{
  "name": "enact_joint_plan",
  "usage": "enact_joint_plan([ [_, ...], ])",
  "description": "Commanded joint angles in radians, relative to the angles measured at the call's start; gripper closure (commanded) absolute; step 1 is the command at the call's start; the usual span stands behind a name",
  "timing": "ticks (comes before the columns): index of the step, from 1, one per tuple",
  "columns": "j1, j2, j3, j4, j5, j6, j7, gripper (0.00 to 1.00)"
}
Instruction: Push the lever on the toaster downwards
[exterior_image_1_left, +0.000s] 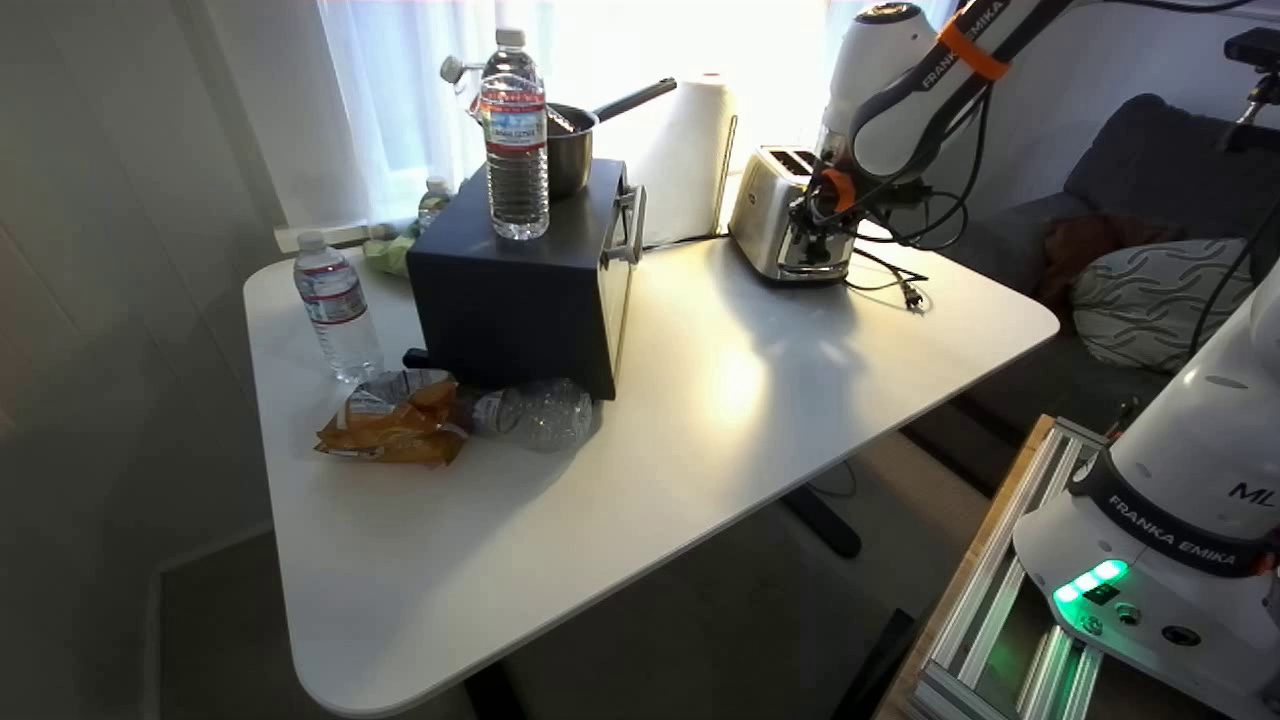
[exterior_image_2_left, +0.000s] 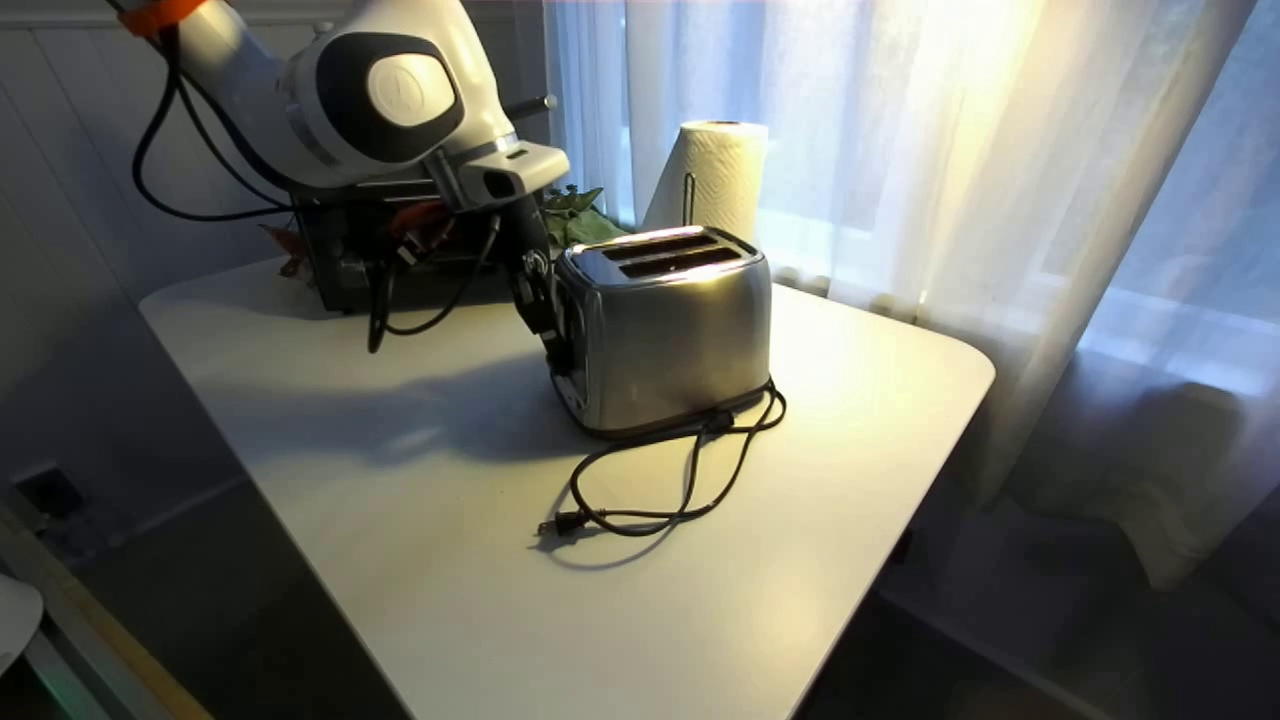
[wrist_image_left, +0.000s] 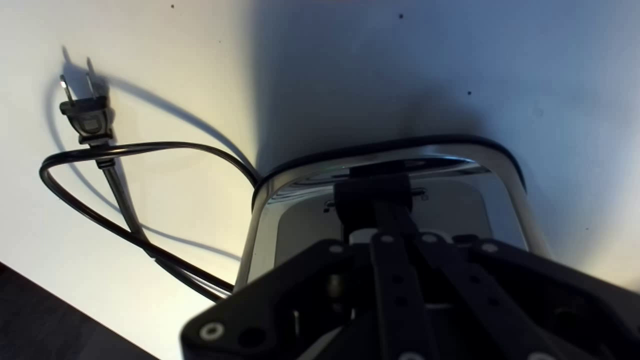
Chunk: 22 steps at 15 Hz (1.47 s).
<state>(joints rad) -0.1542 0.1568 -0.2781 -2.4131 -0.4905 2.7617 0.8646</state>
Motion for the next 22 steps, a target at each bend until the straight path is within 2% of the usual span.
enact_joint_plan([
  [1,-0.006,0.117,-0.002,0.019,0.088,0.064,-0.072,1.00],
  [7,0.000,0.127,-0.013,0.030,0.165,0.057,-0.149,1.00],
  [15,0.054,0.017,-0.077,-0.020,-0.004,0.068,-0.003,1.00],
  [18,0.063,-0.007,-0.077,-0.042,-0.045,0.059,0.024,1.00],
  [22,0.082,-0.041,-0.102,-0.061,-0.197,0.081,0.140,1.00],
])
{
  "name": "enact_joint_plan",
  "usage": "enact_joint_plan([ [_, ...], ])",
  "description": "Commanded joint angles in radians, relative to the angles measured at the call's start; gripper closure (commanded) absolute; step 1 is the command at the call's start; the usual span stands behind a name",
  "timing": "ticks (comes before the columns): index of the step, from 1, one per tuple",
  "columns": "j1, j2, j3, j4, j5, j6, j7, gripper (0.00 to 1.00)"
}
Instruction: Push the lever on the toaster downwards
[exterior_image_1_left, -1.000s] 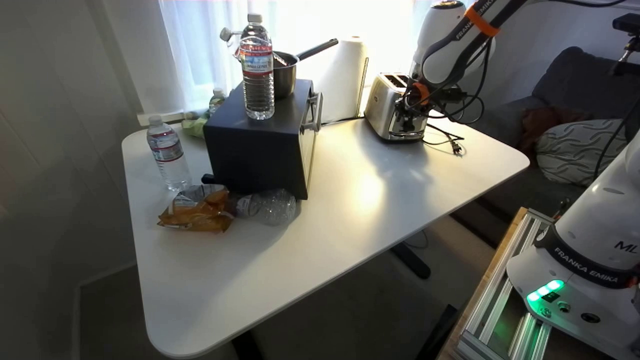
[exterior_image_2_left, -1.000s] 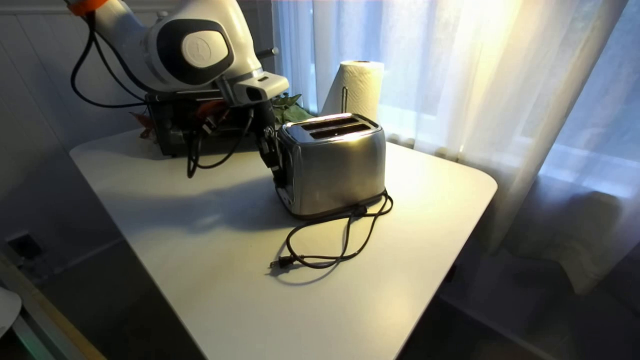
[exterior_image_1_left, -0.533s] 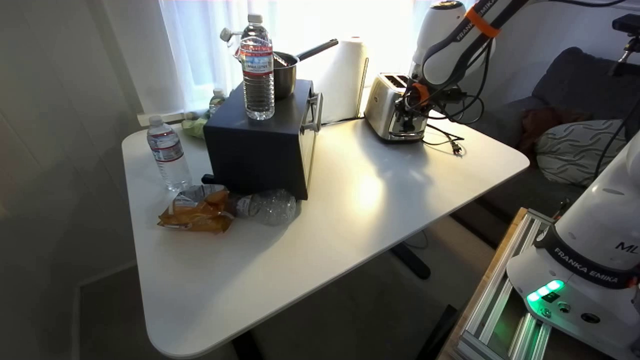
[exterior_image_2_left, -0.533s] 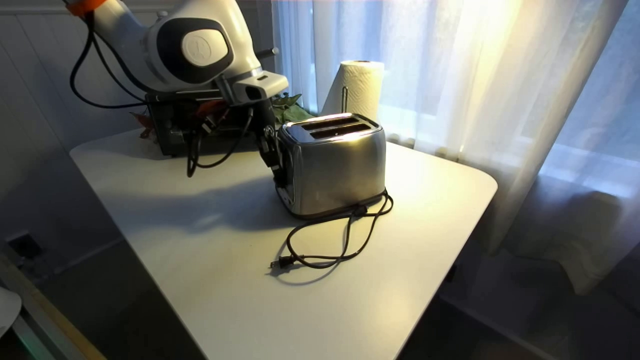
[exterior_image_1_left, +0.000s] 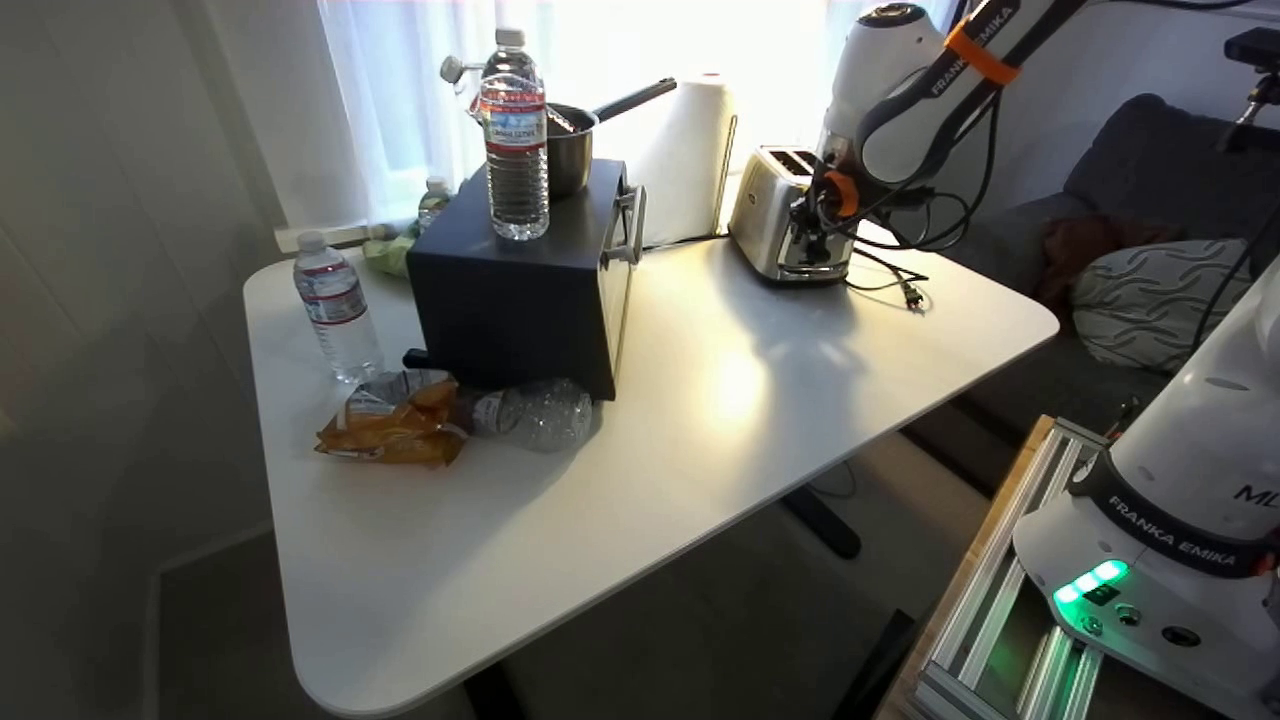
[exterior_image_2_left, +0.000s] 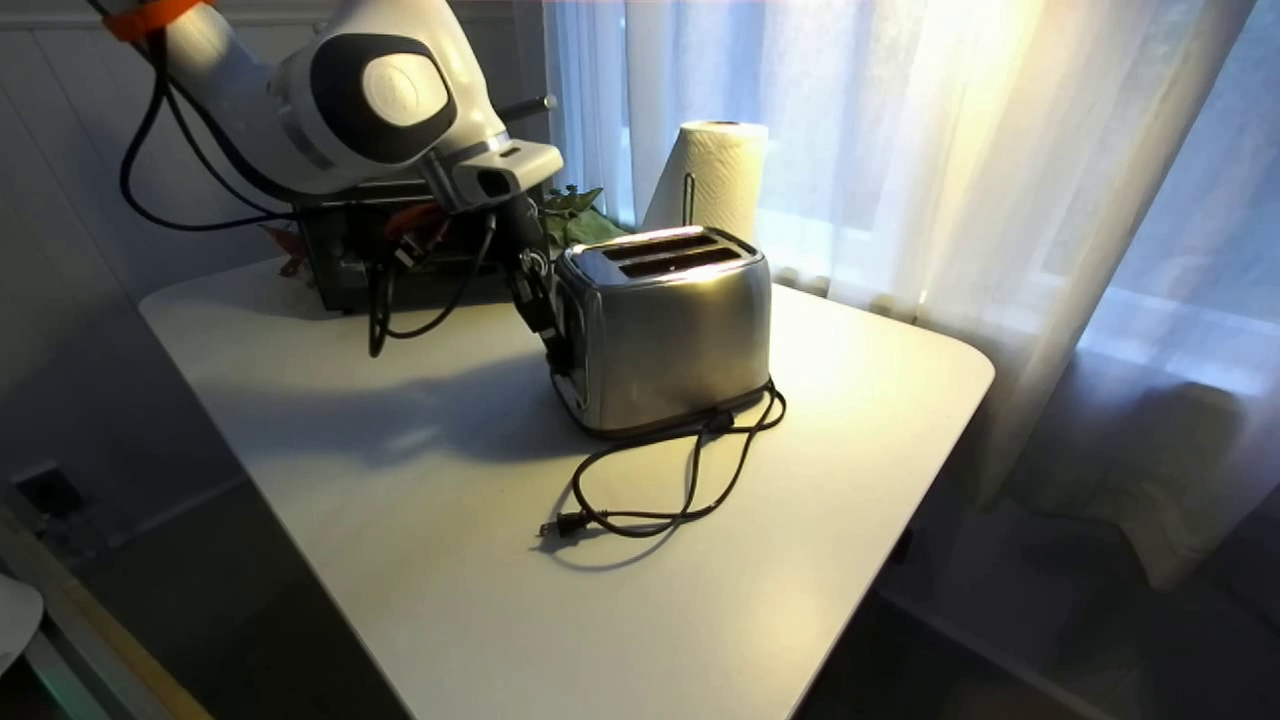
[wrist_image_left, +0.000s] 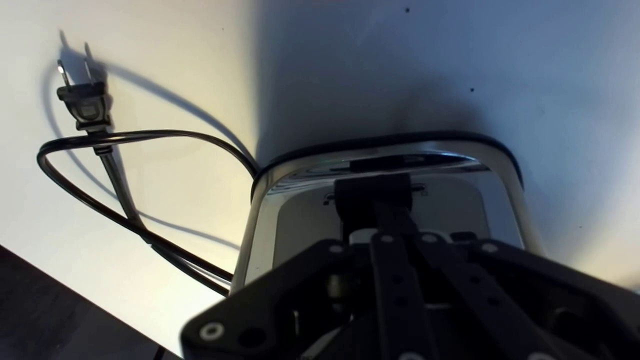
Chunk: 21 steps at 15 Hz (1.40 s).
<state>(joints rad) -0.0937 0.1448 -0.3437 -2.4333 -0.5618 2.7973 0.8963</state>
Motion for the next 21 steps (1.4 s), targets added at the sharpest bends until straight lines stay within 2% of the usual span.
enact_joint_plan([
  [1,0.024,-0.041,-0.039,-0.046,-0.175,0.047,0.146,1.00],
  [5,0.036,-0.123,-0.053,-0.091,-0.377,0.036,0.305,1.00],
  [10,0.036,-0.217,-0.018,-0.176,-0.481,0.019,0.340,1.00],
  [14,0.037,-0.319,0.008,-0.240,-0.614,-0.008,0.429,1.00],
  [16,0.037,-0.361,0.018,-0.277,-0.602,-0.015,0.417,1.00],
  [19,0.047,-0.437,0.023,-0.338,-0.519,-0.056,0.339,0.99],
  [20,0.049,-0.464,0.028,-0.352,-0.500,-0.095,0.323,0.75],
  [21,0.051,-0.495,0.031,-0.363,-0.481,-0.126,0.310,0.75],
])
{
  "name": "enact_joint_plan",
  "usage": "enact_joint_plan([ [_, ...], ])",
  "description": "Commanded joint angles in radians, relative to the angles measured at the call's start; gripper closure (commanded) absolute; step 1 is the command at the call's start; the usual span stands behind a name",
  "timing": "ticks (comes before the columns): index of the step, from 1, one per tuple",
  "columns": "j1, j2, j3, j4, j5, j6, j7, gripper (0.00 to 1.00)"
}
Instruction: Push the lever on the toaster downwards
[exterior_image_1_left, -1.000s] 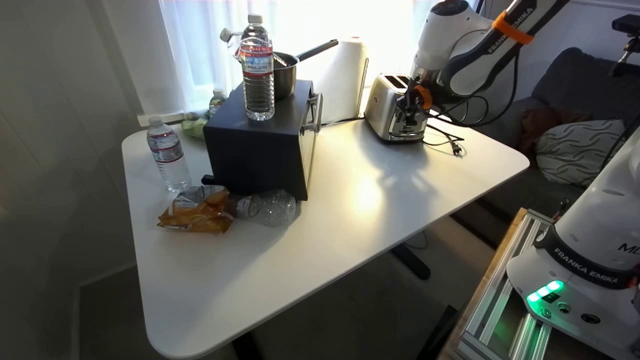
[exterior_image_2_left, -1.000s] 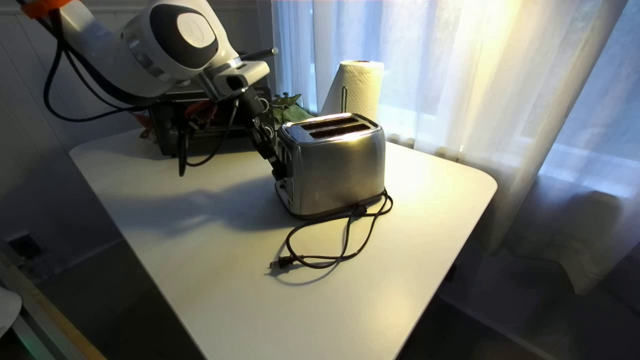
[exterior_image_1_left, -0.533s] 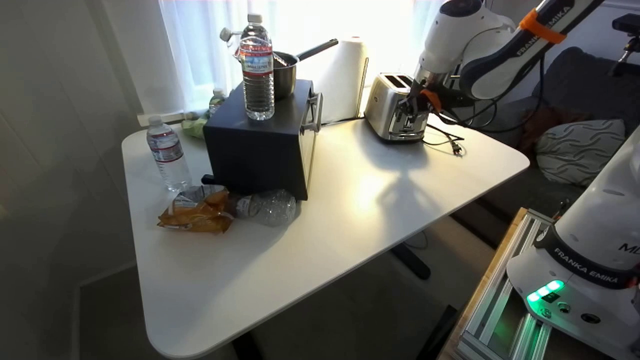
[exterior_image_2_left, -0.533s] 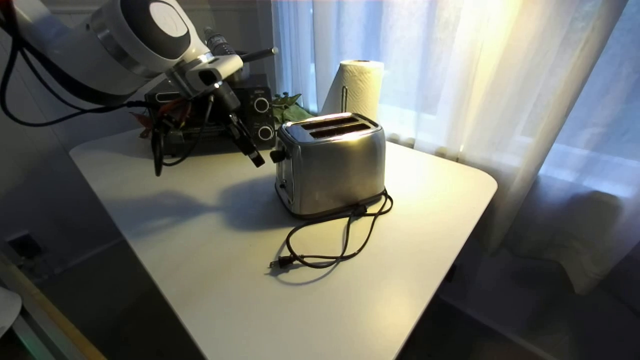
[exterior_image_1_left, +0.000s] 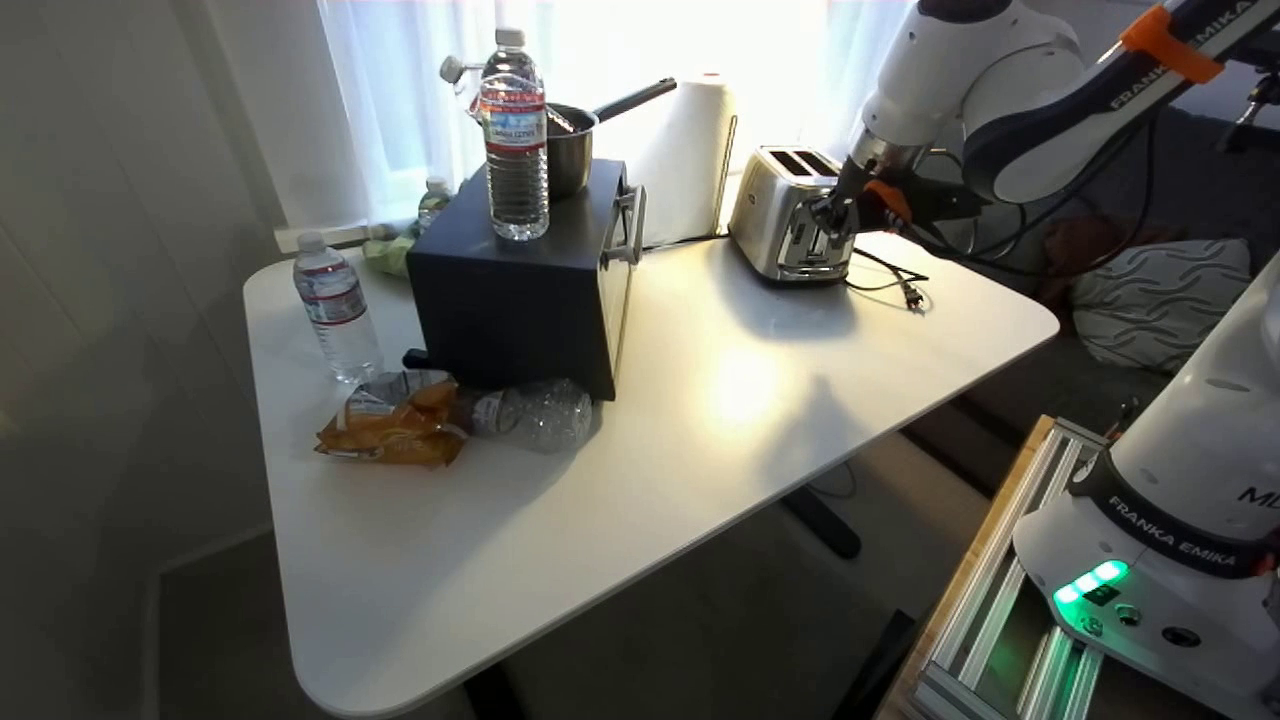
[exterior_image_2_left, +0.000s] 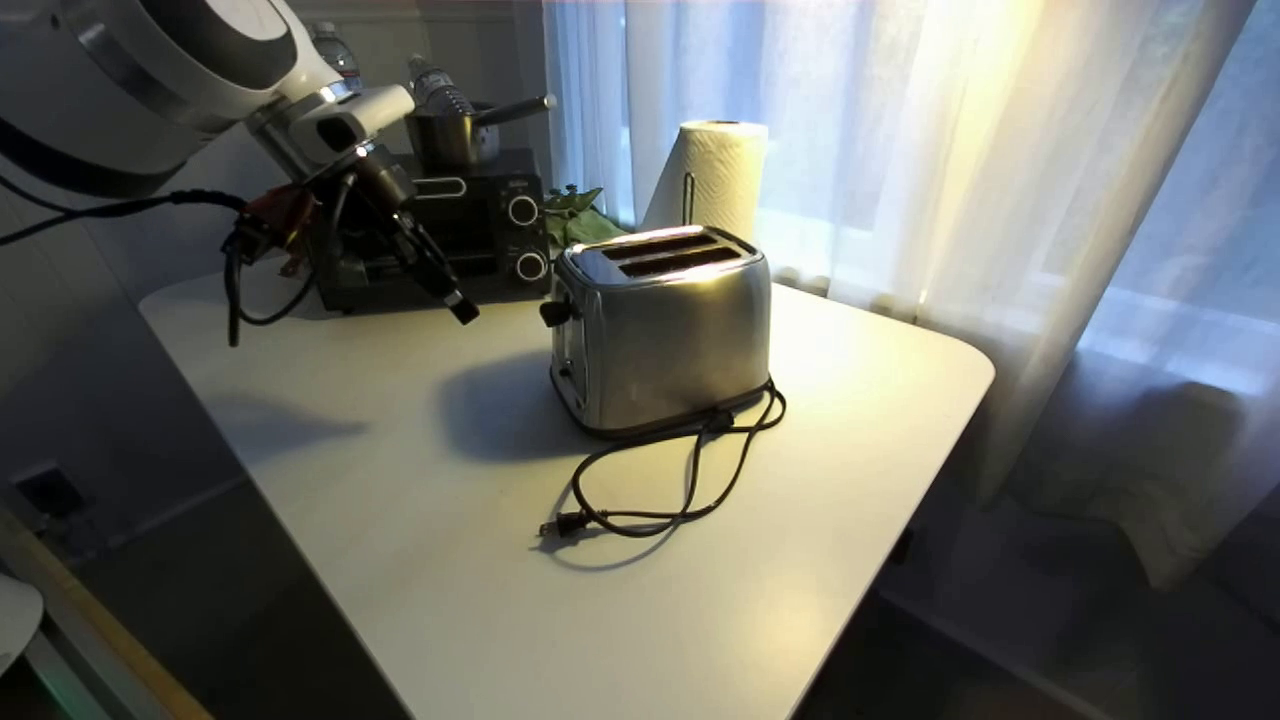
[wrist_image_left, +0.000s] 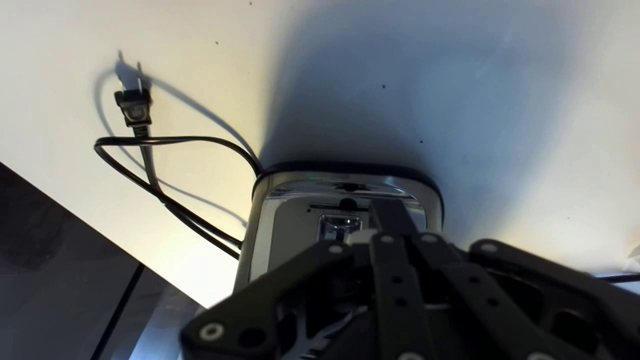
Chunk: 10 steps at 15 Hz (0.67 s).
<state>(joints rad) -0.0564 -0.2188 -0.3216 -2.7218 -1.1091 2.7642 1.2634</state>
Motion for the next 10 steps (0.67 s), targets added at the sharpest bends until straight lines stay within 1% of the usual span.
enact_joint_plan([
  [1,0.024,-0.159,0.005,-0.082,0.104,-0.120,-0.092,0.75],
  [2,0.062,-0.130,-0.021,-0.030,0.166,-0.142,-0.142,0.75],
  [3,0.075,-0.164,-0.029,-0.033,0.212,-0.173,-0.190,0.75],
  [5,0.119,-0.236,-0.054,-0.021,0.333,-0.260,-0.331,0.75],
  [6,0.114,-0.310,-0.046,-0.052,0.376,-0.313,-0.393,0.75],
  [7,0.138,-0.344,-0.057,-0.038,0.435,-0.375,-0.477,0.75],
  [8,0.141,-0.377,-0.052,-0.020,0.463,-0.438,-0.515,0.75],
  [9,0.042,-0.391,0.054,-0.013,0.554,-0.464,-0.607,0.75],
  [10,0.021,-0.412,0.076,0.005,0.606,-0.508,-0.673,0.75],
])
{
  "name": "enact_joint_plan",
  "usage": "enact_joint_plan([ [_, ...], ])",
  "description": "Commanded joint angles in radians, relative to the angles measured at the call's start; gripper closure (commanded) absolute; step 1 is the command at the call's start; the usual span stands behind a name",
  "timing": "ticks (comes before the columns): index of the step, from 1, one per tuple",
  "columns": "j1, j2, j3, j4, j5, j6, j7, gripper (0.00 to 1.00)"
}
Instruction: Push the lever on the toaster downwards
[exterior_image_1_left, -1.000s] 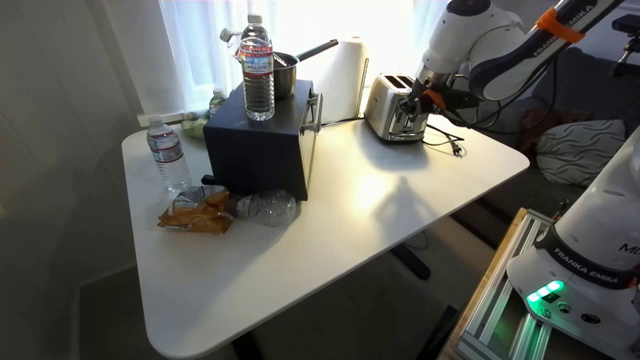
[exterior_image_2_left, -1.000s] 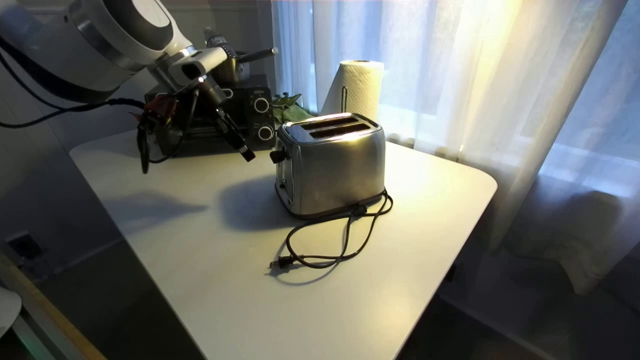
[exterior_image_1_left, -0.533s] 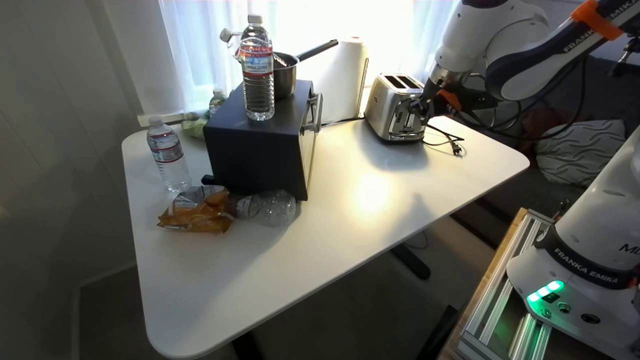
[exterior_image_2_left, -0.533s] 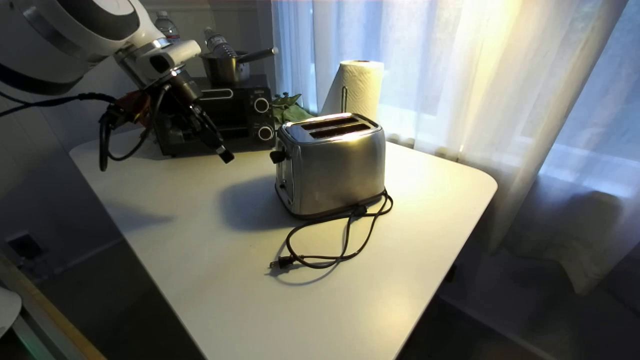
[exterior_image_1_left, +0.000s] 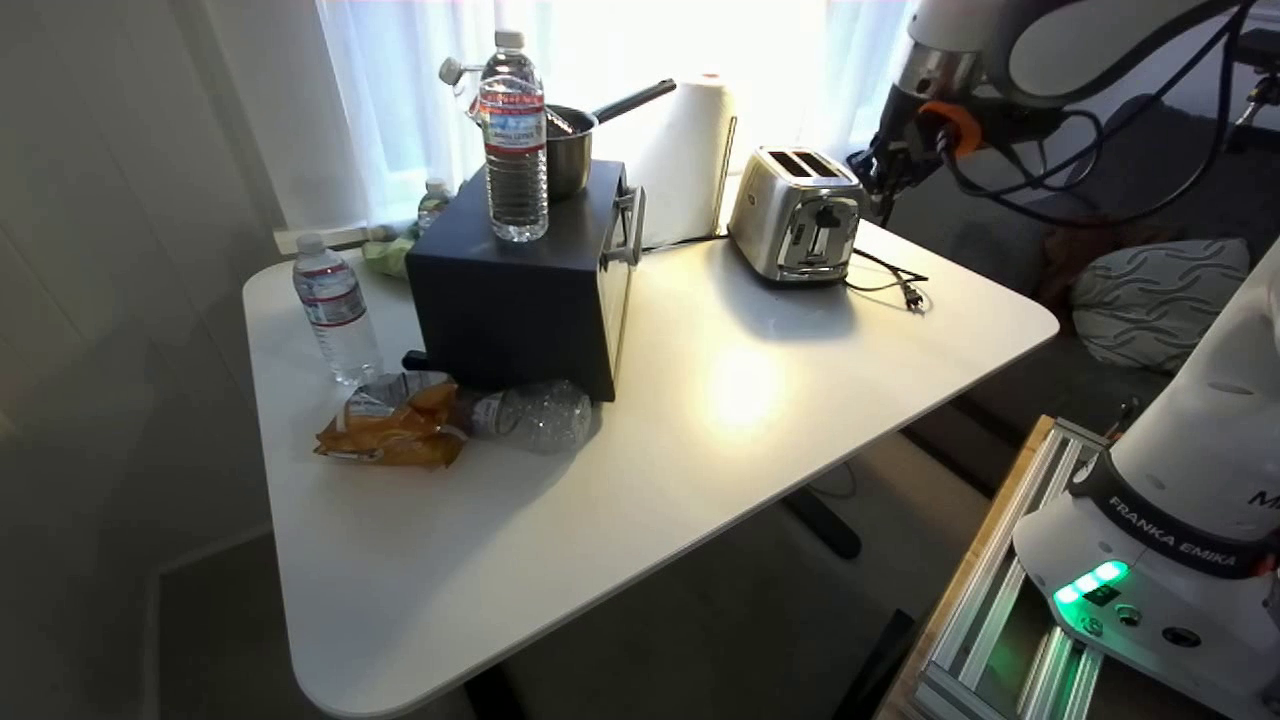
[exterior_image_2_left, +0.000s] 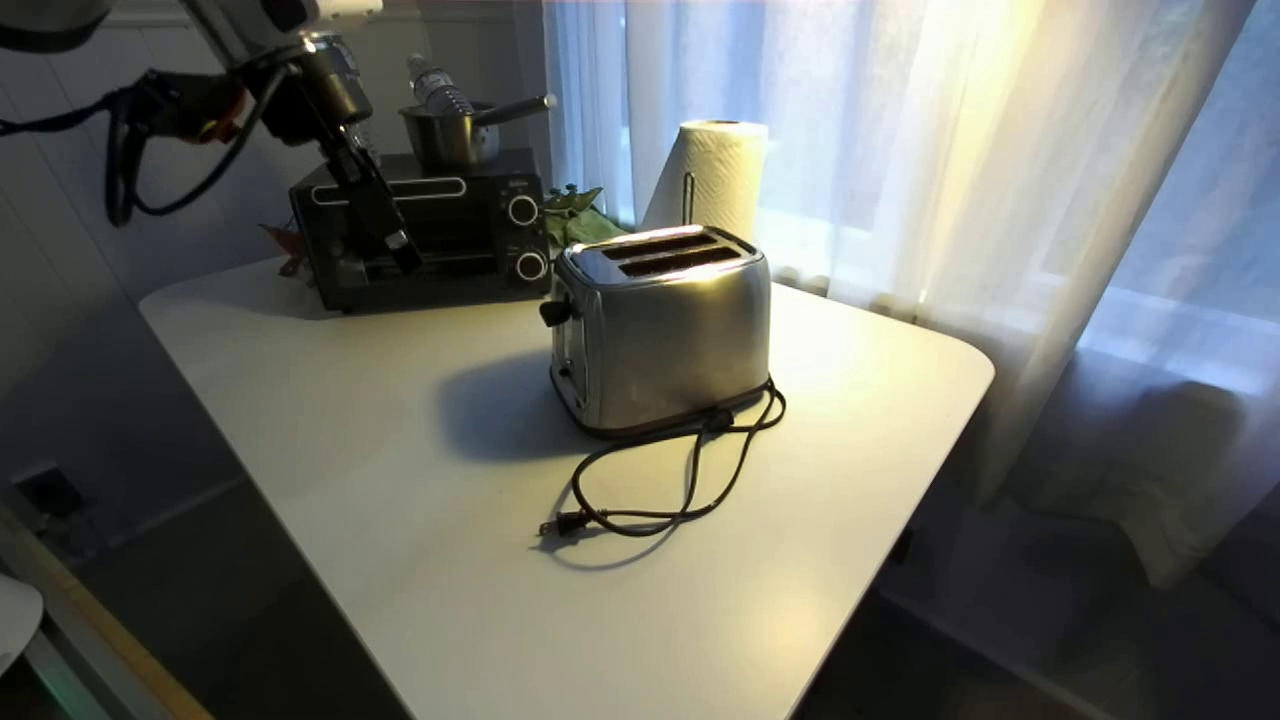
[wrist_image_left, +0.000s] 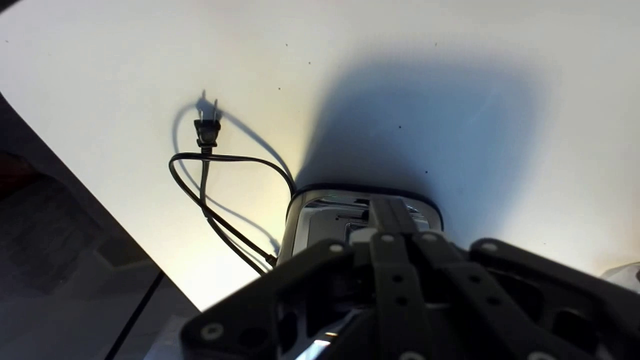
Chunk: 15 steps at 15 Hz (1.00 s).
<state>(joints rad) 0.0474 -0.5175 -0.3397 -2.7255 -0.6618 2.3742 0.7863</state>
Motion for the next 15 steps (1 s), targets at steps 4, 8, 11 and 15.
enact_joint_plan([
  [4,-0.182,-0.157,0.166,0.082,0.298,-0.248,-0.405,0.75],
  [8,-0.227,-0.160,0.161,0.148,0.357,-0.310,-0.560,0.75],
  [11,-0.258,-0.145,0.183,0.143,0.362,-0.268,-0.571,1.00],
  [15,-0.257,-0.145,0.175,0.156,0.374,-0.269,-0.613,1.00],
])
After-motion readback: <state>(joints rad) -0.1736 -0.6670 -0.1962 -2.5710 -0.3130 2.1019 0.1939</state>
